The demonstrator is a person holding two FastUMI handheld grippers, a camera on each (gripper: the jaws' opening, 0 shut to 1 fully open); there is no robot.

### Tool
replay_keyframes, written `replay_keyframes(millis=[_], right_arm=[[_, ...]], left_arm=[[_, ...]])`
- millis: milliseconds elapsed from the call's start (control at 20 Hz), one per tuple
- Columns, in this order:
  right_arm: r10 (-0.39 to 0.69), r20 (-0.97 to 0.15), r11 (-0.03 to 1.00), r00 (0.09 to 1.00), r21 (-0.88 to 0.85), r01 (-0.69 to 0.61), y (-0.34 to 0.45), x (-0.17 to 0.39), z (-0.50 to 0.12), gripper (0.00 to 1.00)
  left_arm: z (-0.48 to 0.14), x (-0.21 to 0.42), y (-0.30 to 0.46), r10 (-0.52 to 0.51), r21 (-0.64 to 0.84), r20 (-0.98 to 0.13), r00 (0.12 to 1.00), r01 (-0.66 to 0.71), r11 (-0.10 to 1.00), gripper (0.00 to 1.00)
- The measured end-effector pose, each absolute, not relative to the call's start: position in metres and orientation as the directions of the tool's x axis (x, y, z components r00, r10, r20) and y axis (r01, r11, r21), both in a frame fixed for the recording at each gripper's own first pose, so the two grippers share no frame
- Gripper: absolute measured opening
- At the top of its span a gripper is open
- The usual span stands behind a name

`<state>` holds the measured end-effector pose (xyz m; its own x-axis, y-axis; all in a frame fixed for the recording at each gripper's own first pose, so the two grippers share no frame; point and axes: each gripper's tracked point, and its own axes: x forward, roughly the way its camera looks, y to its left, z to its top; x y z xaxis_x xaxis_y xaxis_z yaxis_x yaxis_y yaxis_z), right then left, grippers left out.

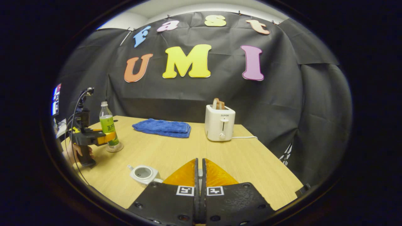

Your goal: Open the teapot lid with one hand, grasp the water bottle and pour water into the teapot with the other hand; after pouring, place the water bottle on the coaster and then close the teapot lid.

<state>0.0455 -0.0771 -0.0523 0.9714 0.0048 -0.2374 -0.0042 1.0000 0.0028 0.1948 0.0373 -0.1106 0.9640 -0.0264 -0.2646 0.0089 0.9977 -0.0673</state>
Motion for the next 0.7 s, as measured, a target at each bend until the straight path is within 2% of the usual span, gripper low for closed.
replay_keyframes(millis=[100, 150, 200, 300, 500, 700], right_arm=[[0.004, -0.237, 1.000, 0.972, 0.001, -0.004, -0.077, 0.045, -0.052, 0.00], [0.005, -0.235, 1.000, 0.972, 0.000, -0.005, -0.077, 0.044, -0.051, 0.00], [0.006, -0.233, 1.000, 0.972, -0.001, -0.006, -0.075, 0.044, -0.049, 0.00], [0.011, -0.229, 1.000, 0.973, -0.003, -0.012, -0.072, 0.043, -0.048, 0.00], [0.040, -0.218, 0.999, 0.975, 0.001, -0.041, -0.060, 0.045, -0.043, 0.00], [0.120, -0.203, 0.993, 0.972, 0.011, -0.120, -0.027, 0.053, -0.038, 0.00]], left_arm=[[-0.111, 0.194, 0.038, -0.023, -0.058, -0.272, 0.962, 0.007, 0.998, 0.80], [-0.110, 0.193, 0.039, -0.020, -0.055, -0.273, 0.962, 0.005, 0.998, 0.84], [-0.110, 0.193, 0.040, -0.017, -0.050, -0.275, 0.961, 0.003, 0.999, 0.93], [-0.110, 0.190, 0.042, -0.011, -0.042, -0.283, 0.959, -0.001, 0.999, 0.98], [-0.099, 0.175, 0.049, 0.005, -0.067, -0.283, 0.959, -0.025, 0.997, 0.98], [-0.074, 0.139, 0.063, 0.039, -0.079, -0.253, 0.967, -0.061, 0.995, 0.98]])
